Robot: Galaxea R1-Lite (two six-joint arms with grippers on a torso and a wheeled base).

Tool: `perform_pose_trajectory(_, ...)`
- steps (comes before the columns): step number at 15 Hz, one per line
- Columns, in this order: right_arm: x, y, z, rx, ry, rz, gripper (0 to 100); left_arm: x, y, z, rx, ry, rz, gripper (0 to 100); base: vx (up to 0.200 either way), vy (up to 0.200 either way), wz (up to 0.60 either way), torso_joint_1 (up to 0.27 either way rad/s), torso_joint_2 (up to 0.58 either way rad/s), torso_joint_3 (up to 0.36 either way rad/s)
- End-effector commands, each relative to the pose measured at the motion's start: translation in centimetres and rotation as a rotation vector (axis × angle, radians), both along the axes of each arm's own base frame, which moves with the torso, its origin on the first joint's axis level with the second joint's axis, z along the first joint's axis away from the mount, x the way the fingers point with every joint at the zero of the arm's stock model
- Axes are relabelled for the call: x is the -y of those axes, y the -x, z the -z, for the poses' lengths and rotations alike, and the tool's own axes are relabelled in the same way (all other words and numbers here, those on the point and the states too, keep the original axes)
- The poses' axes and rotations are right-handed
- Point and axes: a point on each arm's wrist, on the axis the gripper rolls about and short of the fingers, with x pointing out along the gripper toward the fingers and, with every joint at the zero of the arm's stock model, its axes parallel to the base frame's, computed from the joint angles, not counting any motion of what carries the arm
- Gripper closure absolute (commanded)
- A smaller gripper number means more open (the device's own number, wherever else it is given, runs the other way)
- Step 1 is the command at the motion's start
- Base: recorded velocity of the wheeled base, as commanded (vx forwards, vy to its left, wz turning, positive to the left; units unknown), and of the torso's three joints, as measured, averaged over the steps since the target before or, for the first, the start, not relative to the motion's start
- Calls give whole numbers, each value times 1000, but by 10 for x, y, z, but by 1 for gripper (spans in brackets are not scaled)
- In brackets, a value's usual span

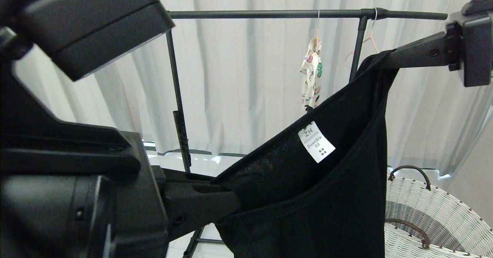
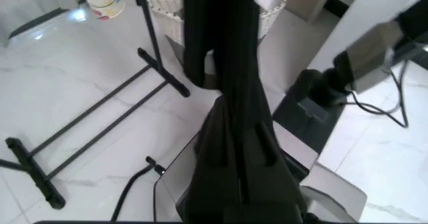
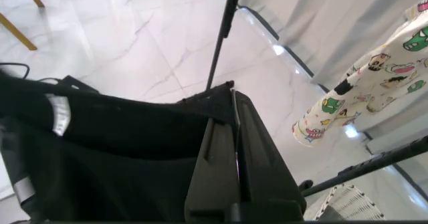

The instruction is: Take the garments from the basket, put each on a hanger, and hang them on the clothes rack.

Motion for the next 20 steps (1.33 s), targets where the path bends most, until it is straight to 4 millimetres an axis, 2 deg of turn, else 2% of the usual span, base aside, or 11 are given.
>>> perform_pose_trajectory(1, -4, -4, 3, -11, 9, 1, 100, -5, 3, -2, 4, 10, 0, 100, 0, 0, 0, 0, 0, 0)
perform_pose_trajectory(3, 0, 0, 2, -10, 8, 4, 100, -4, -1, -1, 7, 9, -16, 100, 0, 0, 0, 0, 0, 0)
perform_pose_trajectory(6, 18, 21, 1, -54, 44, 4, 100, 10, -57, -8, 150, 67, -172, 100, 0, 0, 0, 0, 0, 0)
perform_pose_trajectory(7, 19, 23, 6, -70, 60, -1, 100, 16, -69, -10, 187, 90, -207, 100, 0, 0, 0, 0, 0, 0)
perform_pose_trajectory(11, 18, 27, 12, -84, 76, -16, 100, 22, -76, -7, 194, 63, -259, 100, 0, 0, 0, 0, 0, 0)
perform_pose_trajectory(12, 19, 28, 12, -85, 77, -16, 0, 22, -76, -7, 196, 64, -262, 100, 0, 0, 0, 0, 0, 0)
perform_pose_trajectory(15, 25, 35, 15, -88, 79, -16, 0, 23, -82, -5, 196, 57, -279, 100, 0, 0, 0, 0, 0, 0)
perform_pose_trajectory(17, 36, 48, 19, -90, 80, -17, 0, 25, -99, 3, 220, -7, -357, 100, 0, 0, 0, 0, 0, 0)
perform_pose_trajectory(20, 46, 59, 27, -100, 88, -16, 0, 34, -123, 7, 260, 7, -429, 100, 0, 0, 0, 0, 0, 0)
